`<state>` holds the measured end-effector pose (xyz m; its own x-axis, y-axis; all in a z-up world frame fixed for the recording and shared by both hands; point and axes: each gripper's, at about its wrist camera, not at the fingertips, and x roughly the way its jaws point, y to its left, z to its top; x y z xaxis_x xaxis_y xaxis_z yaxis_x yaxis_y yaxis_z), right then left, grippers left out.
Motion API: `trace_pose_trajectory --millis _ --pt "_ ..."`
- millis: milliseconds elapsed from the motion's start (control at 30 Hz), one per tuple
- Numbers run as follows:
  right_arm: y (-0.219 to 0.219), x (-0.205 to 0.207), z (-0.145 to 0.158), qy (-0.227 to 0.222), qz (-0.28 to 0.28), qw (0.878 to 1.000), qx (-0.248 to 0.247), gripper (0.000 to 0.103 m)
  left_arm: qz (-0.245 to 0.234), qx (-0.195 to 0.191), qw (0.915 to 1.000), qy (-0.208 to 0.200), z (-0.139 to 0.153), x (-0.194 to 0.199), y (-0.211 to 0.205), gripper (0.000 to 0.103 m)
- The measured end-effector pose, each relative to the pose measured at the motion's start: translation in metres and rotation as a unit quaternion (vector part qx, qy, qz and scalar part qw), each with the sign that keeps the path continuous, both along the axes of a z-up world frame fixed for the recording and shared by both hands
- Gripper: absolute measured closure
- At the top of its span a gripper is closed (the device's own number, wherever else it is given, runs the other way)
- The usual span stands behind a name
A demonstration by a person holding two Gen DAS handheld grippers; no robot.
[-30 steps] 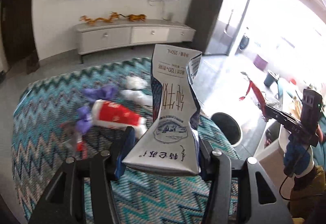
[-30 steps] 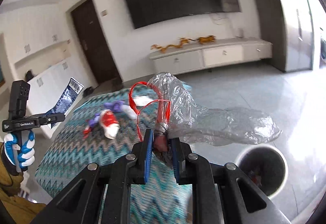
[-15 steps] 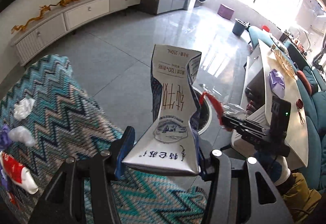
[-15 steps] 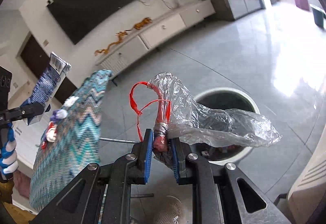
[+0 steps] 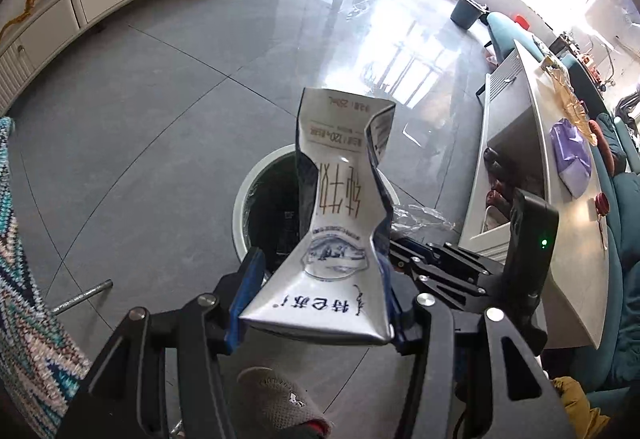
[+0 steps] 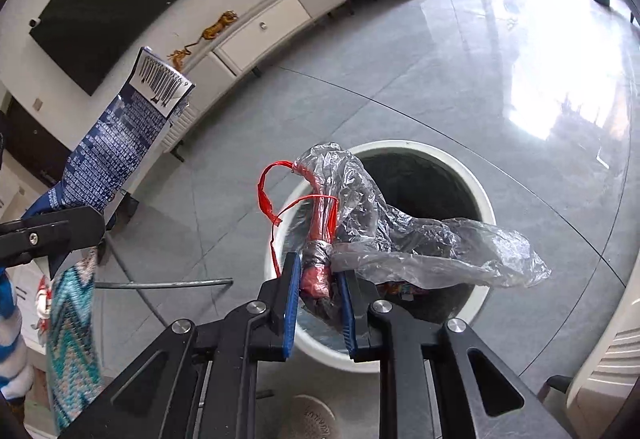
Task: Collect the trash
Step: 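Drop the plastic bag with the right gripper while the left drops the milk carton into the bin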
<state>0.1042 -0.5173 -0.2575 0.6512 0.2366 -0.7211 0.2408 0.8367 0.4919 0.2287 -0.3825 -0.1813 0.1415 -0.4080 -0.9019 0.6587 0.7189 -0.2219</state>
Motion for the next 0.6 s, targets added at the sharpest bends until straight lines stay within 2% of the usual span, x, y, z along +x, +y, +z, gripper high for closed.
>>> trace_pose_trajectory --millis 167,333,367,433,600 --pt "-0.008 0.01 -0.016 0.027 -0.014 0.999 -0.012 0.082 0.018 -0.012 0.9996 0.019 -0.017 0.018 -0.018 0.052" --pt "-0.008 0.01 -0.018 0.033 -0.027 0.999 -0.024 0.068 0.029 -0.032 0.9981 0.045 -0.025 0.028 -0.03 0.049" --pt "-0.007 0.009 -0.017 0.033 -0.028 0.999 -0.027 0.063 0.031 -0.036 0.9977 0.049 -0.025 0.029 -0.029 0.047" --pt "-0.005 0.007 -0.013 0.032 -0.03 0.999 -0.033 0.061 0.035 -0.048 0.997 0.05 -0.021 0.028 -0.028 0.036" --pt "-0.001 0.004 0.003 0.025 -0.034 0.998 -0.046 0.054 0.035 -0.064 0.9963 0.046 -0.003 0.022 -0.013 0.036"
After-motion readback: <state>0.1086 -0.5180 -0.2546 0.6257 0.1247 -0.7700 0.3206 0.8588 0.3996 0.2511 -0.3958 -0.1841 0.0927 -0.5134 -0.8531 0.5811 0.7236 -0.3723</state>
